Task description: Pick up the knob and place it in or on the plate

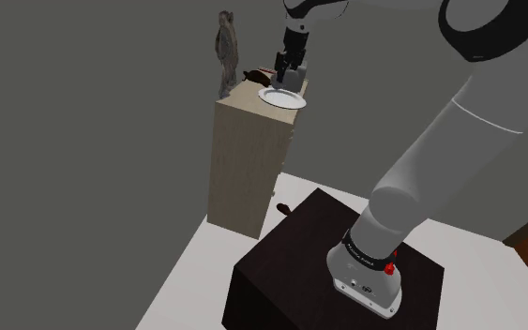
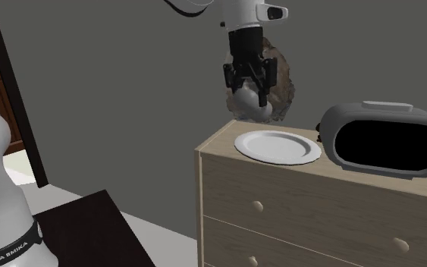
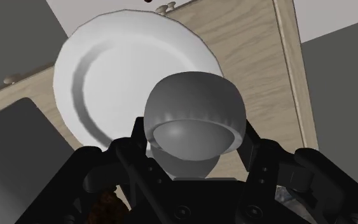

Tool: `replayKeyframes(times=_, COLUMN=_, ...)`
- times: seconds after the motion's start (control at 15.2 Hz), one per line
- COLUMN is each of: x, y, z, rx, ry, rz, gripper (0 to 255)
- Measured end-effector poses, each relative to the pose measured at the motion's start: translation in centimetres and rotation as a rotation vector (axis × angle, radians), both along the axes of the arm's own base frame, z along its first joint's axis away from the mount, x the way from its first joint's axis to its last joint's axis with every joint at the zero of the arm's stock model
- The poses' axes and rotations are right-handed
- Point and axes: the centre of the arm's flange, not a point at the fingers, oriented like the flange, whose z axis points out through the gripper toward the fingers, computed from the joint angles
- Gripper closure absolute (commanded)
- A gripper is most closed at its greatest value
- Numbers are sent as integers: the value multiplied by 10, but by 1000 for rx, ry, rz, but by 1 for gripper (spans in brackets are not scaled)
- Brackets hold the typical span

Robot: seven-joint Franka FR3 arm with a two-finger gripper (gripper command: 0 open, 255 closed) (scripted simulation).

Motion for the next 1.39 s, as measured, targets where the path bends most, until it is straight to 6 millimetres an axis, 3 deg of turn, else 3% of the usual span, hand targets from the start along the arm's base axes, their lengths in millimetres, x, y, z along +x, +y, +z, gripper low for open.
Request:
replayKeyframes(times=0.26, x=23, y=-48, z=2, rx=0, ry=-1, rz=0, gripper=255)
replayKeyframes(times=0.4, x=30, y=-58, z=-6, rx=0, ry=0, rz=0, gripper=255)
replayKeyframes(times=1.06, x=31, y=-63, z=-55, rx=-1, ry=-1, rz=1, gripper=255)
replayKeyframes(times=1.39, x=31, y=-63, z=-65, rx=-2, ry=-4, rz=0, gripper=255)
